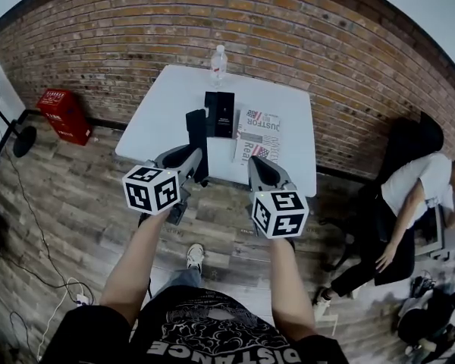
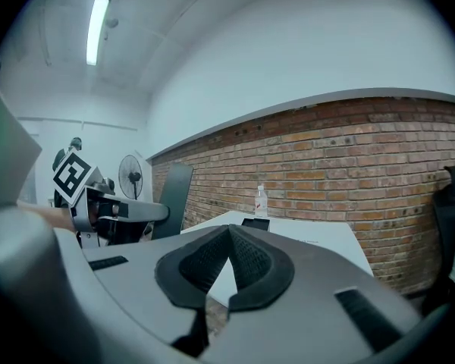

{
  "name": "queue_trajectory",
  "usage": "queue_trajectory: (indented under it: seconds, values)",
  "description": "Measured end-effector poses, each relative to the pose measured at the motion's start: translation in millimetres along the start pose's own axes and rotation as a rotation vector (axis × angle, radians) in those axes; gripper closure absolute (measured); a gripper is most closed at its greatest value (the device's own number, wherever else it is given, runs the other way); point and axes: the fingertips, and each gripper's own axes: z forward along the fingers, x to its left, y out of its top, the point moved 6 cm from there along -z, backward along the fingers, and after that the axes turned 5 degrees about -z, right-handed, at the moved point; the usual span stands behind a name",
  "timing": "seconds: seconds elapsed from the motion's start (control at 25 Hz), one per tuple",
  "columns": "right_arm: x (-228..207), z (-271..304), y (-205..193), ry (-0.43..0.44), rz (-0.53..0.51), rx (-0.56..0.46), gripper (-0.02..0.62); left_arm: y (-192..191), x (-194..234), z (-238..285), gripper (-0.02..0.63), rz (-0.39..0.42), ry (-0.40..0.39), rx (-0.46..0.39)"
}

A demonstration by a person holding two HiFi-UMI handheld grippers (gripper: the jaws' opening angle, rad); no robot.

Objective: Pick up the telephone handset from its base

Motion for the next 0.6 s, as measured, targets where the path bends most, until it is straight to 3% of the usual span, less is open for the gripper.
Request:
queue_trajectory:
  seconds: [0.6]
  values:
    - [5.6, -8.9, 4.8, -0.013, -0.014, -0.015, 0.597, -2.0, -6.0, -4.6, 0.534, 0.012, -0.006, 0.005]
